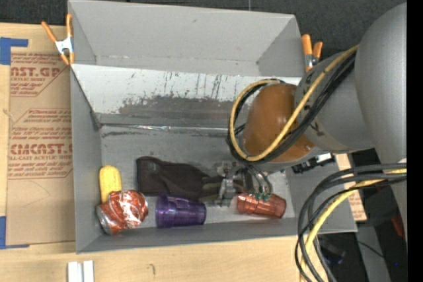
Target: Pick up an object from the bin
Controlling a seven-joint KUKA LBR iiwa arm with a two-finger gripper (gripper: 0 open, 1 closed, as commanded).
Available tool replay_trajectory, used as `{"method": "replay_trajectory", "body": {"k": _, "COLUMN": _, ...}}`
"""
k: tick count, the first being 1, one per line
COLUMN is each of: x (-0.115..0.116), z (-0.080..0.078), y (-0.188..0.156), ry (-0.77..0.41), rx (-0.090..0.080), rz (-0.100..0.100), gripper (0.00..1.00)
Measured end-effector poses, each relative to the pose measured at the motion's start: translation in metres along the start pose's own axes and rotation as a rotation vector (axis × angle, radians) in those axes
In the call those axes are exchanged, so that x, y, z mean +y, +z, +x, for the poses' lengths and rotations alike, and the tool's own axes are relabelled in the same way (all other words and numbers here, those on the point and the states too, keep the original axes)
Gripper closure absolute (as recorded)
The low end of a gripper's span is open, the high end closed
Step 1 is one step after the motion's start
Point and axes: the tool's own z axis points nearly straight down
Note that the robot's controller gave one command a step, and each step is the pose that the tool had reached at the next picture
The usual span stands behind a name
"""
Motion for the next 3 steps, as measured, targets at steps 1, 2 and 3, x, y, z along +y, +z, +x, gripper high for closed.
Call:
{"method": "replay_trajectory", "body": {"k": 1, "x": -0.030, "z": -0.002, "y": -0.124, "ry": 0.014, "rx": 0.004, "rz": 0.001, "gripper": 1.00}}
{"method": "replay_trajectory", "body": {"k": 2, "x": -0.030, "z": -0.002, "y": -0.124, "ry": 0.014, "rx": 0.004, "rz": 0.001, "gripper": 1.00}}
{"method": "replay_trajectory", "body": {"k": 3, "x": -0.029, "z": -0.020, "y": -0.177, "ry": -0.001, "rx": 0.009, "rz": 0.001, "gripper": 1.00}}
